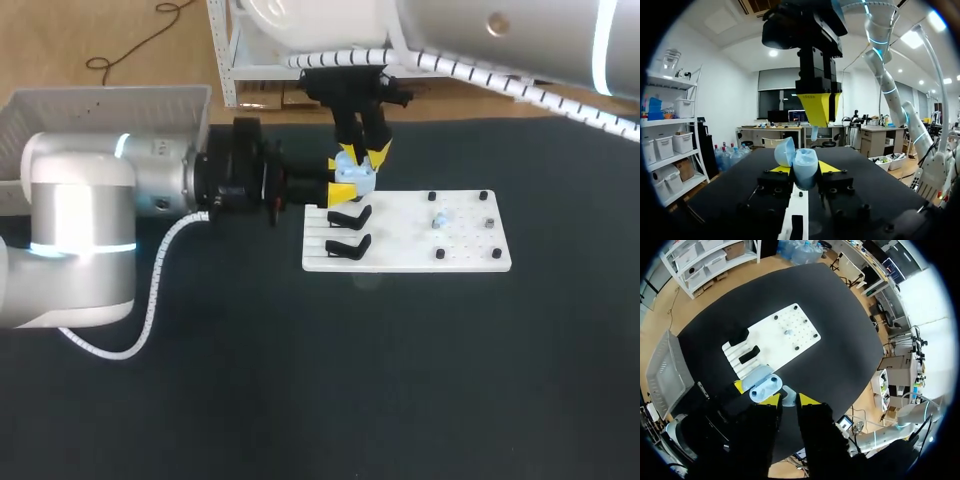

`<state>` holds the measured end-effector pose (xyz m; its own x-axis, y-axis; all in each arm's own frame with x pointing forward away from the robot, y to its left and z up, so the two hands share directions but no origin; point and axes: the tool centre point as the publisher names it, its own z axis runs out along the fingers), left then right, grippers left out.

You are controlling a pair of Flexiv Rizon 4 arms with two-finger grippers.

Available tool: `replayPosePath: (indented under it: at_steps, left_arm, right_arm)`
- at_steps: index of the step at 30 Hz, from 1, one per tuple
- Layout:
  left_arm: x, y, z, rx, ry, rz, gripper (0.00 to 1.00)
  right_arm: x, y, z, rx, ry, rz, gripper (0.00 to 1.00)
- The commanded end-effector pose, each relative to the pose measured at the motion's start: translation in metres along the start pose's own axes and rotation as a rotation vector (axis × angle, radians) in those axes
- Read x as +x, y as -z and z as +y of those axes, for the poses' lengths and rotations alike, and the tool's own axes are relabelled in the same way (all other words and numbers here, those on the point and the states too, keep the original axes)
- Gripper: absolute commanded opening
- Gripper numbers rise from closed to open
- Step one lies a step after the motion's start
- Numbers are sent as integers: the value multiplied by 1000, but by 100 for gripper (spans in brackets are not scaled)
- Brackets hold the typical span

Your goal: Pick up each earbud case from the left stands, insert the matching earbuds, close the lid, and place the case in the box.

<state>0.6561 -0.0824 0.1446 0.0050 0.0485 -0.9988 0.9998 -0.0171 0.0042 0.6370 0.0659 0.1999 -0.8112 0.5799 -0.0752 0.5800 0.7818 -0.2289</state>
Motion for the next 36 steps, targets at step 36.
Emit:
replayPosePath:
  at_steps: [36]
  left_arm:
    - [1, 0, 0, -2, -2, -3, 0]
  right_arm:
    - [-2, -7, 15, 32, 12, 38, 0]
